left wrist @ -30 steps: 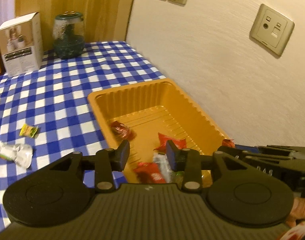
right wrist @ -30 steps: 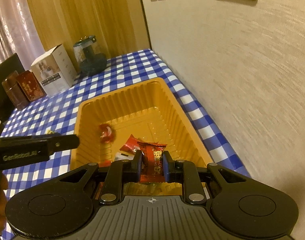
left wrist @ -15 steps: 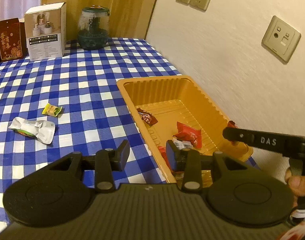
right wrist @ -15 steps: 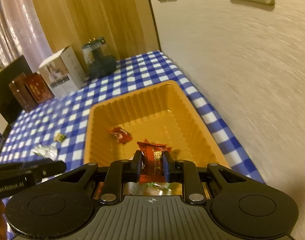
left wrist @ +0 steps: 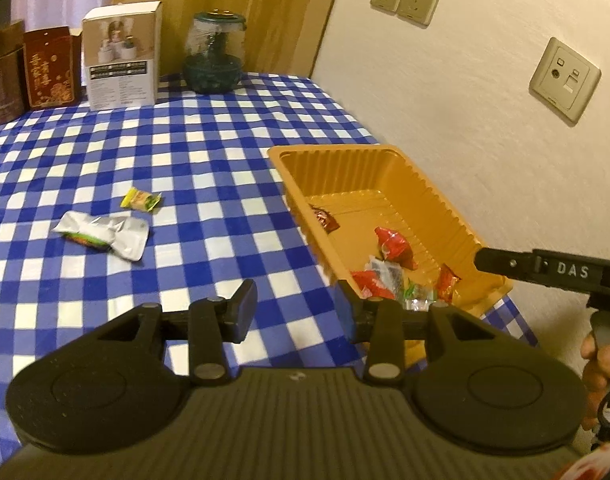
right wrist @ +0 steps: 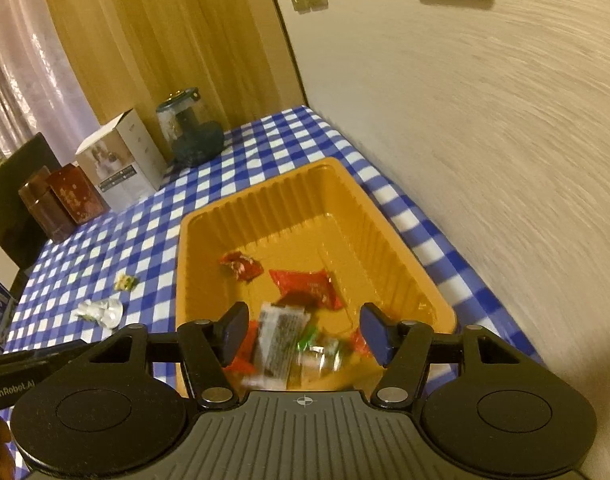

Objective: Organize snacks

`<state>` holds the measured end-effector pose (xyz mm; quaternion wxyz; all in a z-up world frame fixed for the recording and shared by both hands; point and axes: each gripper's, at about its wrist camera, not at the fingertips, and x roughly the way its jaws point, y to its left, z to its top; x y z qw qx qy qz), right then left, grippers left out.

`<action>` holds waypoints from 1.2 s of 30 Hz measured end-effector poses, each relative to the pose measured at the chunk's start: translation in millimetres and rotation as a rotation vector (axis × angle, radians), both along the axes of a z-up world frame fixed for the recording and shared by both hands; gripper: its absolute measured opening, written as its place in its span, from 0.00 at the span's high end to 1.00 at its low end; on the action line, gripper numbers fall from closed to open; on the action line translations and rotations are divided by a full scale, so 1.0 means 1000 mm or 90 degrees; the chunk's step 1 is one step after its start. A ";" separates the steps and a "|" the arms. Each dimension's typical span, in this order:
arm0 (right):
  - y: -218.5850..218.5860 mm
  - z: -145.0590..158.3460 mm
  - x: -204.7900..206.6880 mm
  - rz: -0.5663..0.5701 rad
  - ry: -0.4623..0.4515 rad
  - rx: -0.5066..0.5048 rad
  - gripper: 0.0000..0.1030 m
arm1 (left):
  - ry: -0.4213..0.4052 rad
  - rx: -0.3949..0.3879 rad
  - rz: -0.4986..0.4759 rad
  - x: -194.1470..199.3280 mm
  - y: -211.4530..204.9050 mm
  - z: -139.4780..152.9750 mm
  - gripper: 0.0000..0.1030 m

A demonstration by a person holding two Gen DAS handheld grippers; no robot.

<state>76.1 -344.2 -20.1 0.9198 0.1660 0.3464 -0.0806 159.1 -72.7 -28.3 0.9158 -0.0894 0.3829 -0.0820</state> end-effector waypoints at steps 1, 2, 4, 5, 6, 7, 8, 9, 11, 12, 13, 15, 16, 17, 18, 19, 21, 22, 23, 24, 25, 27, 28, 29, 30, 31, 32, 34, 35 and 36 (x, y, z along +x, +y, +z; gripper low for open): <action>0.003 0.001 -0.003 0.000 0.002 0.000 0.40 | 0.000 0.001 0.002 -0.003 0.002 0.001 0.63; 0.005 0.001 -0.006 0.000 0.004 0.000 0.40 | -0.001 0.003 0.003 -0.006 0.003 0.002 0.63; 0.011 0.003 -0.013 -0.002 0.005 0.001 0.40 | -0.003 0.003 0.006 -0.013 0.007 0.005 0.62; 0.014 0.004 -0.016 -0.003 0.007 0.002 0.40 | -0.004 0.003 0.007 -0.016 0.009 0.006 0.61; 0.017 0.005 -0.018 -0.001 0.008 0.002 0.40 | -0.004 0.003 0.008 -0.020 0.011 0.008 0.61; 0.020 0.006 -0.021 0.001 0.008 0.002 0.40 | -0.005 0.003 0.009 -0.023 0.013 0.009 0.59; 0.024 0.007 -0.024 0.002 0.007 0.001 0.40 | -0.006 0.002 0.012 -0.027 0.015 0.010 0.59; 0.027 0.009 -0.027 0.004 0.007 0.001 0.40 | -0.007 0.002 0.014 -0.032 0.017 0.011 0.57; 0.035 0.011 -0.033 0.007 0.005 0.001 0.40 | -0.008 0.001 0.017 -0.039 0.022 0.013 0.57; 0.039 0.012 -0.035 0.009 0.005 0.002 0.40 | -0.009 0.002 0.020 -0.043 0.024 0.014 0.57; 0.043 0.013 -0.036 0.012 0.007 0.002 0.40 | -0.009 0.002 0.022 -0.047 0.026 0.015 0.56; 0.052 0.014 -0.039 0.023 0.010 0.000 0.40 | -0.013 0.006 0.027 -0.055 0.031 0.016 0.56; 0.057 0.015 -0.041 0.030 0.012 -0.003 0.40 | -0.016 0.011 0.031 -0.059 0.033 0.017 0.55; 0.061 0.015 -0.042 0.035 0.012 -0.004 0.40 | -0.018 0.015 0.035 -0.063 0.035 0.018 0.55; 0.066 0.016 -0.043 0.039 0.012 -0.005 0.40 | -0.019 0.017 0.039 -0.067 0.038 0.019 0.55; 0.070 0.017 -0.045 0.043 0.011 -0.006 0.40 | -0.018 0.016 0.044 -0.070 0.042 0.019 0.55; 0.078 0.018 -0.047 0.053 0.010 -0.008 0.40 | -0.017 0.014 0.054 -0.076 0.049 0.019 0.55; 0.082 0.018 -0.048 0.057 0.010 -0.009 0.40 | -0.017 0.014 0.059 -0.080 0.053 0.019 0.55; 0.086 0.019 -0.048 0.061 0.009 -0.010 0.40 | -0.017 0.013 0.062 -0.083 0.056 0.019 0.55; 0.089 0.019 -0.049 0.064 0.009 -0.011 0.40 | -0.016 0.012 0.065 -0.085 0.059 0.020 0.55; 0.093 0.019 -0.049 0.068 0.010 -0.012 0.40 | -0.016 0.010 0.068 -0.088 0.062 0.020 0.55; 0.099 0.020 -0.049 0.076 0.011 -0.014 0.40 | -0.018 0.007 0.076 -0.093 0.068 0.022 0.54; 0.103 0.020 -0.049 0.080 0.011 -0.015 0.40 | -0.019 0.007 0.079 -0.095 0.070 0.022 0.54; 0.106 0.020 -0.049 0.083 0.012 -0.017 0.40 | -0.020 0.006 0.081 -0.096 0.073 0.023 0.54; 0.108 0.019 -0.049 0.086 0.013 -0.017 0.40 | -0.021 0.005 0.084 -0.098 0.075 0.023 0.53; 0.111 0.019 -0.049 0.089 0.014 -0.017 0.40 | -0.022 0.005 0.086 -0.099 0.077 0.024 0.53; 0.113 0.019 -0.049 0.092 0.014 -0.018 0.40 | -0.023 0.005 0.089 -0.101 0.080 0.024 0.53; 0.117 0.018 -0.048 0.096 0.015 -0.019 0.40 | -0.024 0.005 0.095 -0.103 0.085 0.025 0.53; 0.118 0.018 -0.048 0.099 0.014 -0.019 0.40 | -0.024 0.005 0.098 -0.104 0.087 0.026 0.53; 0.120 0.018 -0.048 0.101 0.014 -0.020 0.40 | -0.025 0.005 0.101 -0.104 0.090 0.026 0.53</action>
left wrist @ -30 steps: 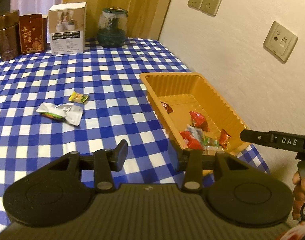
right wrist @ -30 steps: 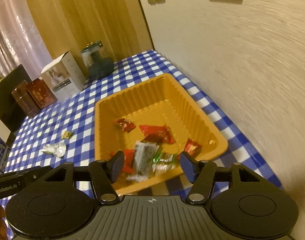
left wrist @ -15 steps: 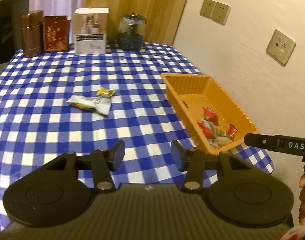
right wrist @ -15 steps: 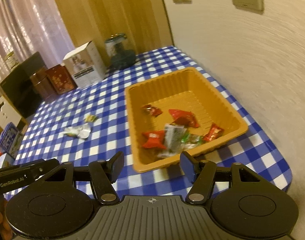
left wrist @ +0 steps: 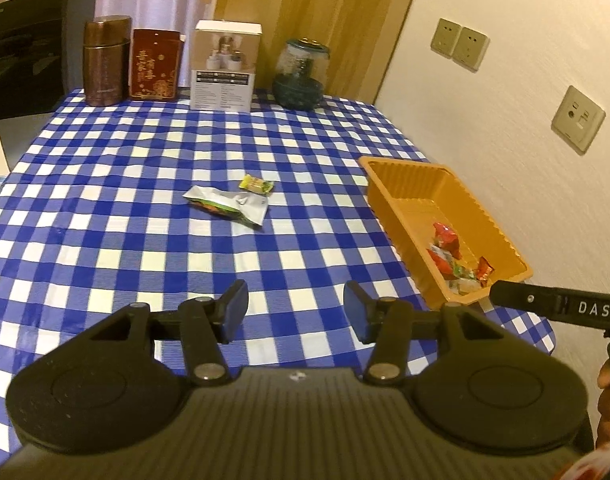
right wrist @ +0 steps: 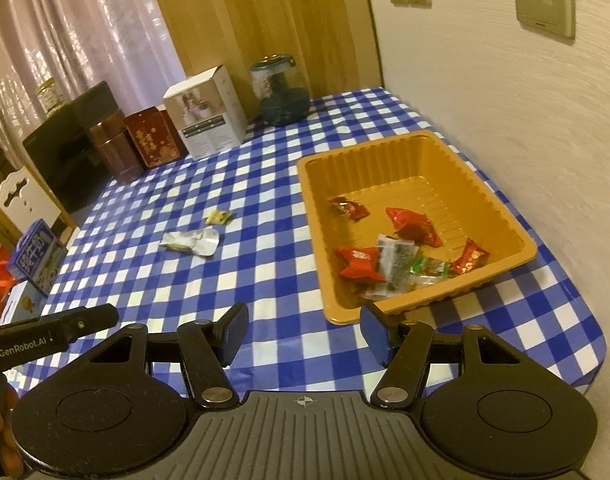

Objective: Organize snacks

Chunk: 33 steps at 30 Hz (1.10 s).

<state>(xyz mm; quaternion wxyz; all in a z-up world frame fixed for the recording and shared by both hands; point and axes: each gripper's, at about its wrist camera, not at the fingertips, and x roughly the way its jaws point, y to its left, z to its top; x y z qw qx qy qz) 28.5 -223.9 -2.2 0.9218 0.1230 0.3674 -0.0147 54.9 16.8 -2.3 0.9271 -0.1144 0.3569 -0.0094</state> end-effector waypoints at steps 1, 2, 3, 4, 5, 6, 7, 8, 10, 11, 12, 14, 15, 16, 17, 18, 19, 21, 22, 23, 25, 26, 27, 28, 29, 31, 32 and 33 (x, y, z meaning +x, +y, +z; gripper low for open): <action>0.002 0.000 0.001 0.002 0.000 -0.001 0.40 | -0.001 0.000 0.004 -0.001 0.003 0.000 0.52; 0.004 -0.001 0.001 0.005 0.001 -0.001 0.40 | -0.001 -0.001 0.008 -0.002 0.005 0.000 0.52; 0.006 -0.001 0.002 0.008 0.002 -0.001 0.40 | -0.002 -0.001 0.011 -0.002 0.008 0.000 0.52; 0.007 -0.002 0.003 0.010 0.002 -0.001 0.40 | -0.002 -0.002 0.015 -0.003 0.010 0.000 0.52; 0.009 -0.002 0.004 0.012 0.002 -0.002 0.40 | -0.002 -0.003 0.019 -0.003 0.013 0.000 0.52; 0.010 -0.002 0.005 0.014 0.002 -0.002 0.40 | -0.001 -0.004 0.022 -0.003 0.016 0.000 0.52; 0.012 -0.003 0.006 0.016 0.003 -0.002 0.40 | -0.002 -0.004 0.024 -0.004 0.018 -0.001 0.51; 0.014 -0.003 0.008 0.018 0.003 -0.002 0.40 | -0.001 -0.004 0.028 -0.004 0.021 -0.001 0.51; 0.018 -0.004 0.011 0.025 0.004 -0.003 0.40 | 0.000 -0.006 0.035 -0.004 0.026 -0.002 0.51; 0.019 -0.005 0.012 0.028 0.005 -0.003 0.40 | 0.000 -0.007 0.038 -0.004 0.028 -0.002 0.51; 0.020 -0.005 0.014 0.031 0.006 -0.004 0.40 | 0.000 -0.007 0.041 -0.005 0.031 -0.003 0.51; 0.023 -0.007 0.017 0.037 0.007 -0.004 0.40 | 0.002 -0.007 0.045 -0.004 0.036 -0.003 0.50; 0.024 -0.008 0.018 0.039 0.008 -0.005 0.40 | 0.002 -0.006 0.047 -0.004 0.038 -0.004 0.50; 0.025 -0.009 0.019 0.041 0.009 -0.005 0.40 | 0.003 -0.004 0.046 -0.002 0.040 -0.004 0.50; 0.027 -0.010 0.021 0.044 0.010 -0.006 0.40 | 0.003 -0.001 0.045 -0.001 0.042 -0.005 0.50; 0.028 -0.010 0.023 0.046 0.010 -0.008 0.40 | 0.004 0.002 0.044 0.000 0.043 -0.005 0.50; 0.029 -0.011 0.024 0.049 0.011 -0.008 0.40 | 0.005 0.006 0.040 0.001 0.045 -0.005 0.49; 0.031 -0.012 0.028 0.055 0.011 -0.010 0.40 | 0.007 0.017 0.032 0.004 0.048 -0.007 0.48; 0.032 -0.012 0.029 0.058 0.011 -0.012 0.40 | 0.007 0.021 0.026 0.006 0.049 -0.007 0.47; 0.034 -0.013 0.032 0.060 0.012 -0.014 0.40 | 0.006 0.024 0.019 0.008 0.050 -0.008 0.47; 0.036 -0.015 0.036 0.066 0.013 -0.016 0.40 | 0.008 0.034 0.007 0.013 0.053 -0.010 0.47; 0.037 -0.016 0.039 0.069 0.013 -0.017 0.40 | 0.009 0.042 0.000 0.016 0.055 -0.011 0.47; 0.038 -0.017 0.042 0.074 0.013 -0.019 0.40 | 0.011 0.049 -0.008 0.018 0.056 -0.011 0.47; 0.039 -0.018 0.045 0.079 0.013 -0.021 0.40 | 0.012 0.056 -0.017 0.022 0.057 -0.012 0.46; 0.041 -0.018 0.048 0.084 0.013 -0.023 0.40 | 0.014 0.063 -0.026 0.025 0.059 -0.013 0.46; 0.043 -0.020 0.057 0.096 0.012 -0.028 0.40 | 0.015 0.073 -0.046 0.032 0.062 -0.015 0.46; 0.044 -0.021 0.062 0.101 0.012 -0.032 0.40 | 0.015 0.077 -0.054 0.035 0.064 -0.016 0.46; 0.046 -0.022 0.066 0.106 0.011 -0.034 0.40 | 0.015 0.082 -0.064 0.039 0.065 -0.017 0.46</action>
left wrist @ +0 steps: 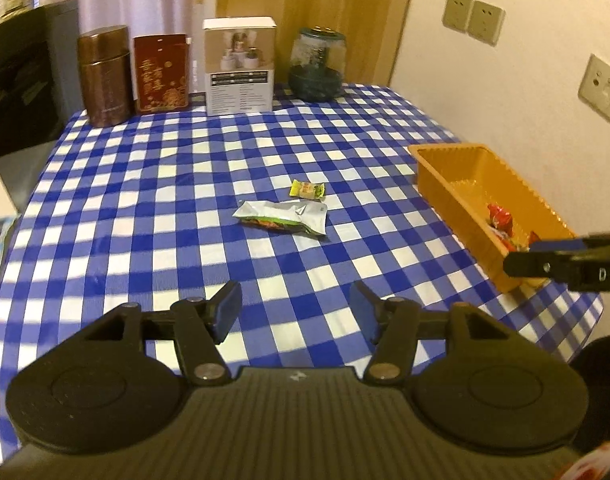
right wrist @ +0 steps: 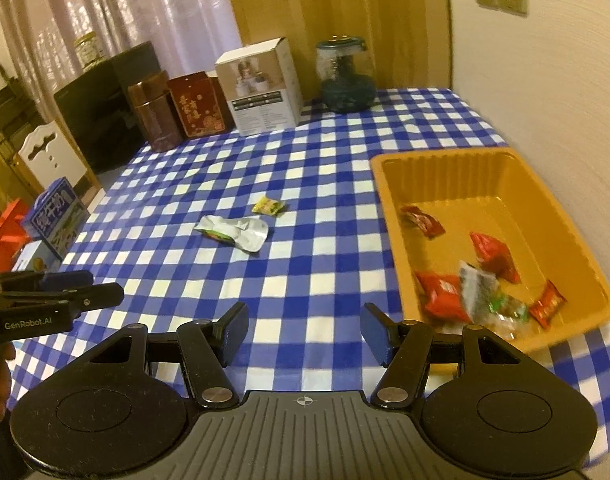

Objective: Organize snacks

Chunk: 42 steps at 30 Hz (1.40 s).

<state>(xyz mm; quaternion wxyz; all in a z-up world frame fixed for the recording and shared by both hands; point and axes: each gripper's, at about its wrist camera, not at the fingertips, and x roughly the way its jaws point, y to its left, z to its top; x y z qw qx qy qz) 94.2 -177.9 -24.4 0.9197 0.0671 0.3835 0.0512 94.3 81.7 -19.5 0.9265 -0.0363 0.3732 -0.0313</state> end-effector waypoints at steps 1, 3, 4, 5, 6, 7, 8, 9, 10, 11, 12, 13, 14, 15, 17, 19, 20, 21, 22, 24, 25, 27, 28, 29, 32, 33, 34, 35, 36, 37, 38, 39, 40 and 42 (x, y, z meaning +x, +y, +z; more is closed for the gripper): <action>0.001 -0.001 0.005 0.006 -0.002 -0.002 0.40 | 0.000 0.008 -0.013 0.005 0.001 -0.001 0.46; 0.003 -0.003 0.015 0.018 -0.004 -0.004 0.40 | -0.001 0.024 -0.037 0.016 0.003 -0.003 0.46; 0.003 -0.005 0.021 0.023 -0.005 -0.005 0.40 | 0.000 0.032 -0.049 0.021 0.004 -0.004 0.46; 0.004 -0.006 0.027 0.030 -0.006 -0.006 0.40 | 0.000 0.042 -0.064 0.028 0.005 -0.006 0.46; 0.005 -0.008 0.032 0.037 -0.008 -0.008 0.40 | -0.001 0.054 -0.079 0.034 0.005 -0.007 0.46; 0.006 -0.009 0.039 0.042 -0.009 -0.011 0.40 | -0.001 0.067 -0.093 0.041 0.005 -0.009 0.46; 0.007 -0.011 0.047 0.048 -0.008 -0.014 0.40 | 0.000 0.082 -0.110 0.048 0.006 -0.012 0.46; 0.007 -0.014 0.054 0.054 -0.009 -0.015 0.40 | 0.000 0.094 -0.126 0.054 0.006 -0.015 0.46; 0.007 -0.017 0.062 0.060 -0.008 -0.016 0.40 | 0.001 0.110 -0.145 0.062 0.007 -0.018 0.46; 0.007 -0.020 0.070 0.063 -0.005 -0.018 0.40 | 0.003 0.128 -0.165 0.070 0.007 -0.022 0.46; 0.007 -0.023 0.078 0.067 -0.002 -0.022 0.40 | 0.004 0.145 -0.184 0.077 0.008 -0.025 0.46; 0.007 -0.026 0.085 0.071 0.000 -0.024 0.40 | 0.004 0.164 -0.206 0.085 0.009 -0.028 0.46; 0.006 -0.029 0.093 0.075 0.003 -0.027 0.40 | 0.005 0.180 -0.224 0.092 0.009 -0.032 0.46; 0.006 -0.031 0.100 0.079 0.005 -0.030 0.40 | 0.007 0.195 -0.242 0.099 0.009 -0.035 0.46; 0.006 -0.037 0.114 0.090 0.008 -0.036 0.40 | 0.010 0.223 -0.279 0.113 0.010 -0.041 0.46; 0.007 -0.043 0.127 0.099 0.013 -0.037 0.40 | 0.014 0.243 -0.310 0.124 0.009 -0.047 0.46; 0.008 -0.046 0.133 0.102 0.017 -0.037 0.40 | 0.017 0.248 -0.330 0.130 0.009 -0.051 0.46; 0.009 -0.049 0.137 0.105 0.020 -0.038 0.40 | 0.017 0.256 -0.347 0.134 0.008 -0.054 0.45; 0.010 -0.052 0.142 0.110 0.023 -0.042 0.40 | 0.017 0.270 -0.366 0.139 0.007 -0.057 0.45; 0.013 -0.057 0.150 0.118 0.025 -0.048 0.40 | 0.017 0.293 -0.407 0.147 0.003 -0.064 0.45; 0.014 -0.059 0.154 0.121 0.025 -0.051 0.40 | 0.015 0.301 -0.423 0.151 0.001 -0.066 0.45; 0.014 -0.064 0.160 0.123 0.027 -0.051 0.40 | 0.013 0.310 -0.451 0.160 -0.002 -0.072 0.45; 0.014 -0.065 0.163 0.121 0.028 -0.051 0.40 | 0.012 0.311 -0.466 0.164 -0.003 -0.074 0.45; 0.014 -0.067 0.166 0.120 0.029 -0.051 0.40 | 0.013 0.313 -0.481 0.169 -0.005 -0.076 0.45; 0.013 -0.073 0.170 0.114 0.032 -0.050 0.40 | 0.024 0.319 -0.533 0.180 -0.010 -0.087 0.45; 0.013 -0.075 0.172 0.114 0.034 -0.050 0.40 | 0.029 0.316 -0.542 0.182 -0.010 -0.090 0.45; 0.013 -0.076 0.172 0.114 0.035 -0.050 0.40 | 0.038 0.308 -0.547 0.187 -0.010 -0.093 0.45; 0.013 -0.078 0.173 0.115 0.037 -0.051 0.40 | 0.048 0.297 -0.550 0.190 -0.008 -0.095 0.45; 0.012 -0.079 0.174 0.114 0.038 -0.051 0.40 | 0.053 0.288 -0.552 0.193 -0.007 -0.096 0.45; 0.011 -0.080 0.175 0.113 0.040 -0.051 0.40 | 0.058 0.279 -0.551 0.196 -0.005 -0.098 0.46; 0.011 -0.081 0.176 0.112 0.041 -0.051 0.40 | 0.061 0.268 -0.548 0.199 -0.002 -0.098 0.46; 0.010 -0.082 0.177 0.111 0.041 -0.052 0.40 | 0.066 0.257 -0.542 0.201 0.001 -0.098 0.46; 0.010 -0.083 0.178 0.110 0.041 -0.052 0.40 | 0.075 0.242 -0.531 0.205 0.004 -0.097 0.50; 0.011 -0.084 0.180 0.109 0.042 -0.053 0.40 | 0.082 0.213 -0.504 0.208 0.012 -0.093 0.60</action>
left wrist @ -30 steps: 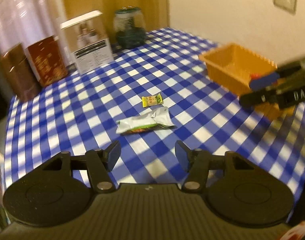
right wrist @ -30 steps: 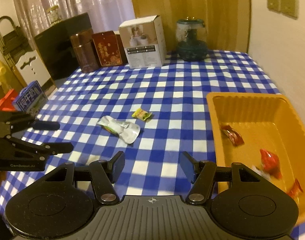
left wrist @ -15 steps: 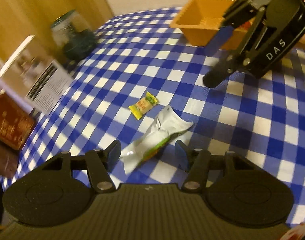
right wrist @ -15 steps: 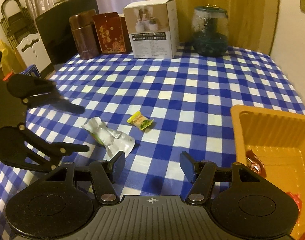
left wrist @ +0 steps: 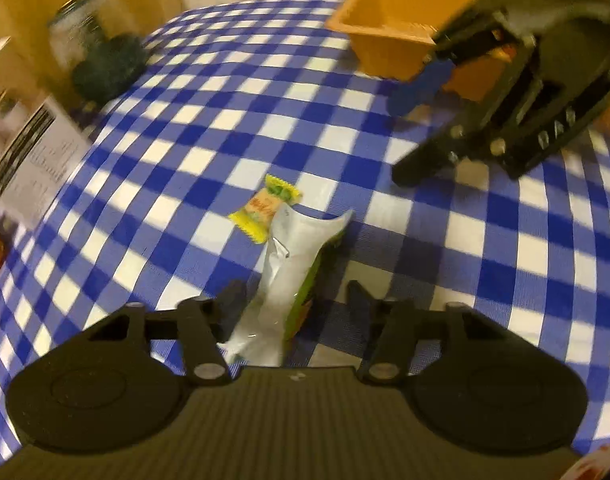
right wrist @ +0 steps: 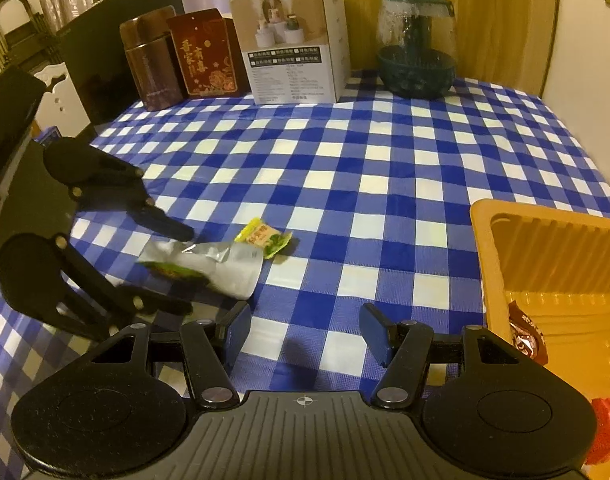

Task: Organize snacks
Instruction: 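Grasp the white snack pouch with the left gripper while the right gripper grasps the yellow candy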

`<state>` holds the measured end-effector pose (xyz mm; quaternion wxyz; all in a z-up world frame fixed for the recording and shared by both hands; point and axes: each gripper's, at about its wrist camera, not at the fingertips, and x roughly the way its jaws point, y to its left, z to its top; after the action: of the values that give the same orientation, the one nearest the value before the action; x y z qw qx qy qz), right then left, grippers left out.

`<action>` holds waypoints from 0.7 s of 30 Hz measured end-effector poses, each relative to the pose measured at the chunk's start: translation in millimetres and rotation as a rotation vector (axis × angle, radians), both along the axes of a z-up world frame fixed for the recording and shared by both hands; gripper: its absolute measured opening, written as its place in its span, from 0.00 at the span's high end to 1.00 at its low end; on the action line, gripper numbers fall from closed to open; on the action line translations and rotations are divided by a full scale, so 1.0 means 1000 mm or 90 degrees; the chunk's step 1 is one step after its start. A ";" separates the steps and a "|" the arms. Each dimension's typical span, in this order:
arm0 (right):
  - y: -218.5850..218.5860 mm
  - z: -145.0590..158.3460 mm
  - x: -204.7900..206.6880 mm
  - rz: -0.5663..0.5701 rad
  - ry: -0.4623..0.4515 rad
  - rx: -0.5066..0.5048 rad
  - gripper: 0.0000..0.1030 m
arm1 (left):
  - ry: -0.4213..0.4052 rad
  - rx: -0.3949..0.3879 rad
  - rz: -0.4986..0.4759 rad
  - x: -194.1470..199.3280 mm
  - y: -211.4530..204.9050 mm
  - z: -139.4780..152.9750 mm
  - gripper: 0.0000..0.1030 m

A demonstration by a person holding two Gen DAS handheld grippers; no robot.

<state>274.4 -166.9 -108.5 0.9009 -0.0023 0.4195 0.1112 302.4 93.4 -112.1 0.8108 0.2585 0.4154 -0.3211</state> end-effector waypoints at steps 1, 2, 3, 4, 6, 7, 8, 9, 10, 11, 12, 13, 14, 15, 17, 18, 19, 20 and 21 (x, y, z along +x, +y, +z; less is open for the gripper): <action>0.000 0.000 0.002 0.000 -0.001 0.000 0.40 | 0.007 -0.013 0.019 0.001 0.004 0.002 0.66; 0.001 -0.001 0.004 0.001 -0.002 0.000 0.40 | 0.015 -0.026 0.039 0.000 0.008 0.005 0.68; 0.002 -0.001 0.007 0.002 -0.003 0.000 0.40 | 0.025 -0.041 0.061 0.000 0.012 0.006 0.74; 0.003 -0.002 0.009 0.003 -0.003 0.000 0.40 | 0.033 -0.047 0.078 -0.002 0.013 0.008 0.75; 0.006 -0.003 0.014 0.006 -0.006 -0.001 0.40 | 0.036 -0.058 0.101 -0.006 0.016 0.006 0.75; 0.007 -0.004 0.016 0.006 -0.007 -0.002 0.40 | 0.032 -0.061 0.104 -0.009 0.016 0.005 0.75; 0.008 -0.005 0.019 0.006 -0.009 -0.003 0.40 | 0.027 -0.067 0.109 -0.010 0.016 0.004 0.75; 0.009 -0.006 0.021 0.004 -0.010 -0.003 0.40 | 0.027 -0.077 0.118 -0.009 0.017 0.004 0.75; 0.010 -0.007 0.023 0.003 -0.012 -0.002 0.40 | 0.028 -0.088 0.126 -0.009 0.018 0.004 0.75; 0.010 -0.007 0.025 0.000 -0.013 -0.001 0.40 | 0.030 -0.097 0.132 -0.008 0.018 0.004 0.75; 0.010 -0.007 0.026 -0.001 -0.014 -0.001 0.40 | 0.032 -0.099 0.133 -0.007 0.017 0.002 0.75; 0.011 -0.008 0.027 -0.002 -0.015 -0.001 0.40 | 0.031 -0.096 0.130 -0.006 0.014 0.000 0.75; 0.011 -0.009 0.028 -0.004 -0.016 -0.002 0.40 | 0.031 -0.092 0.127 -0.006 0.011 -0.002 0.75; 0.011 -0.009 0.029 -0.006 -0.016 -0.003 0.40 | 0.030 -0.089 0.125 -0.008 0.009 -0.005 0.75; 0.011 -0.011 0.030 -0.009 -0.013 -0.004 0.40 | 0.021 -0.086 0.129 -0.009 0.005 -0.008 0.75; 0.011 -0.012 0.031 -0.009 -0.012 -0.005 0.40 | 0.020 -0.091 0.141 -0.010 0.005 -0.008 0.75; 0.012 -0.013 0.031 -0.008 -0.012 -0.006 0.40 | 0.020 -0.096 0.153 -0.012 0.007 -0.008 0.76; 0.012 -0.014 0.032 -0.005 -0.011 -0.006 0.40 | 0.016 -0.101 0.170 -0.015 0.009 -0.007 0.76; 0.014 -0.015 0.033 -0.001 -0.011 -0.006 0.40 | 0.010 -0.107 0.189 -0.018 0.013 -0.005 0.76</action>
<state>306.9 -153.2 -123.3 0.9047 -0.0072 0.4120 0.1081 284.4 105.9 -117.1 0.8649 0.1231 0.4270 -0.2335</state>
